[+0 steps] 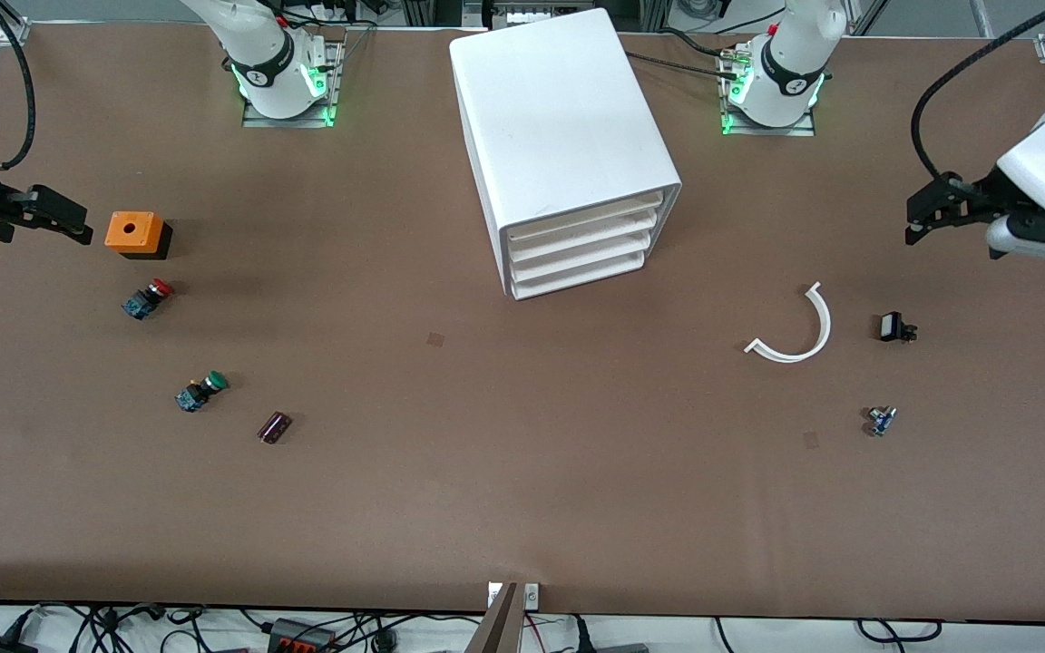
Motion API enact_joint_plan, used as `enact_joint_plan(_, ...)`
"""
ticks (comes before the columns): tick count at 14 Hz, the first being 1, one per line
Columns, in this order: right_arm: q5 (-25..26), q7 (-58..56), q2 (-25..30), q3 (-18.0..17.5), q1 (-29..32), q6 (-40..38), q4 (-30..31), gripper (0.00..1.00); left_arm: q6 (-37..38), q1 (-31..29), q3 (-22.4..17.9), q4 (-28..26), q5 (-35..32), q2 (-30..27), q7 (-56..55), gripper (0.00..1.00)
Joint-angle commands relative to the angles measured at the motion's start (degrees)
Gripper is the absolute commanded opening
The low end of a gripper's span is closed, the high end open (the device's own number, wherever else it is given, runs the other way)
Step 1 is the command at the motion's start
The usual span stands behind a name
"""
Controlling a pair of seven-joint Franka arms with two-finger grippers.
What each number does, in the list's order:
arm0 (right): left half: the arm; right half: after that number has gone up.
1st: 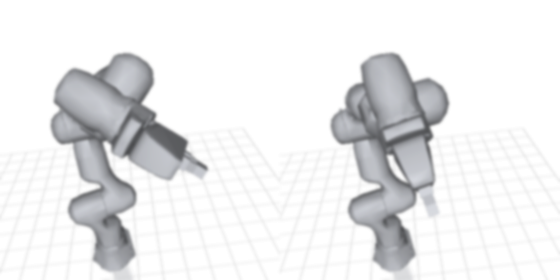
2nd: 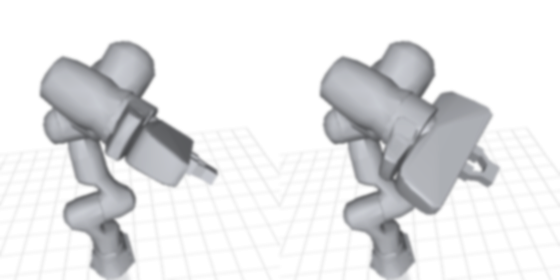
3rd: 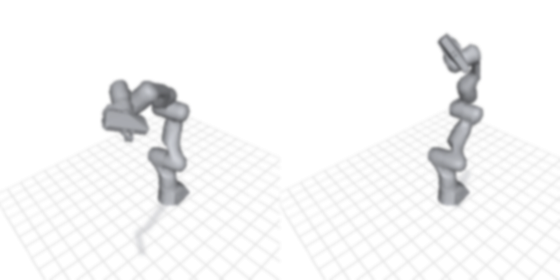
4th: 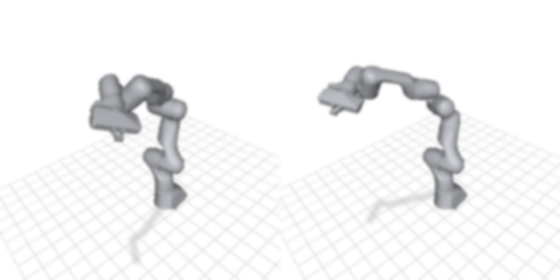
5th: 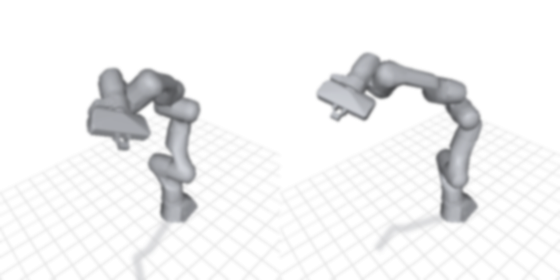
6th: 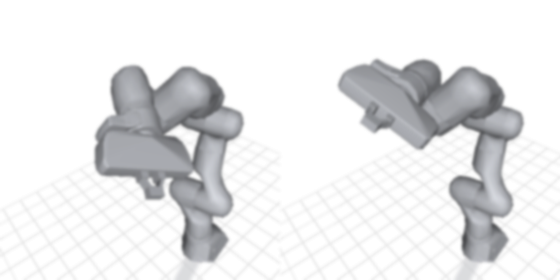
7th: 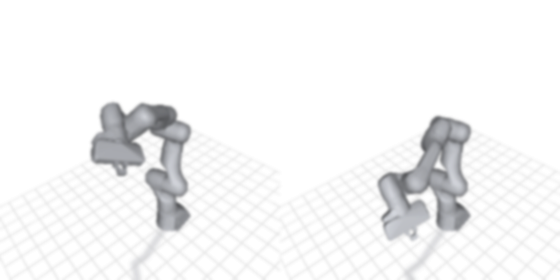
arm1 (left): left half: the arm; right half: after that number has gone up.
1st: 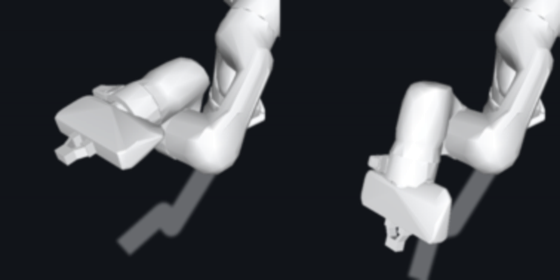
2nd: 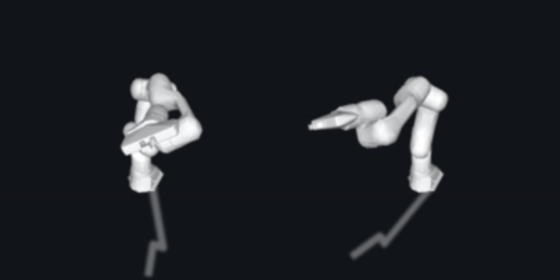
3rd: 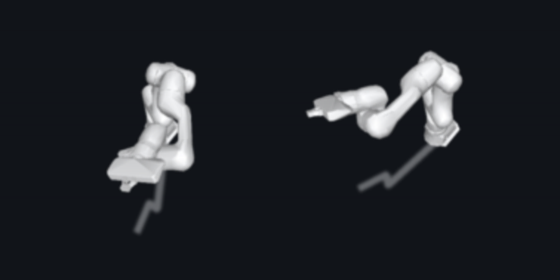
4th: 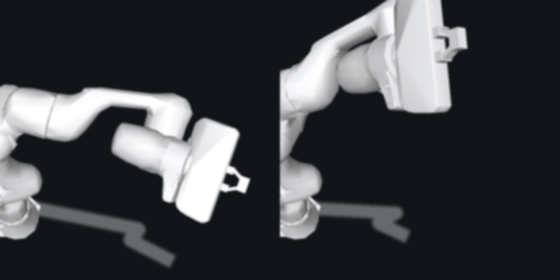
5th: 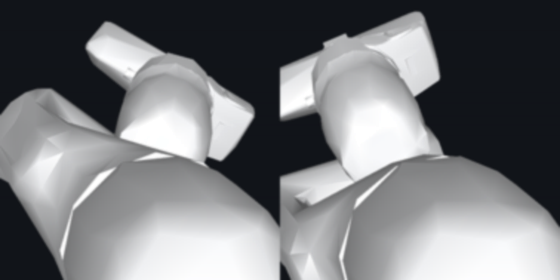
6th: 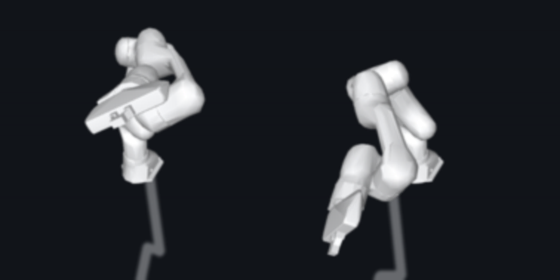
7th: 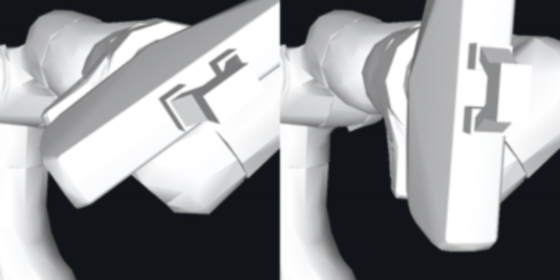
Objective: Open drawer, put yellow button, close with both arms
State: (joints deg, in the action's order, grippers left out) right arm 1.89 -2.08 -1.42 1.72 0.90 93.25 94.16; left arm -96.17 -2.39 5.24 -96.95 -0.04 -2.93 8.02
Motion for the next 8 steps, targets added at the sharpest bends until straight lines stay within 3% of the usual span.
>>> enact_joint_plan(1, -1.01, -0.90, 2.29, 0.22, -0.11, -0.35, 1.55, 1.00, -2.18, 2.47, -1.90, -3.60, 0.39, -2.52, 1.30, 1.00)
enact_joint_plan(8, -0.40, -1.25, 2.30, 0.22, -0.11, 0.79, 1.73, 1.00, 0.10, 2.39, -1.90, -1.05, -0.05, -0.32, 0.51, 1.00)
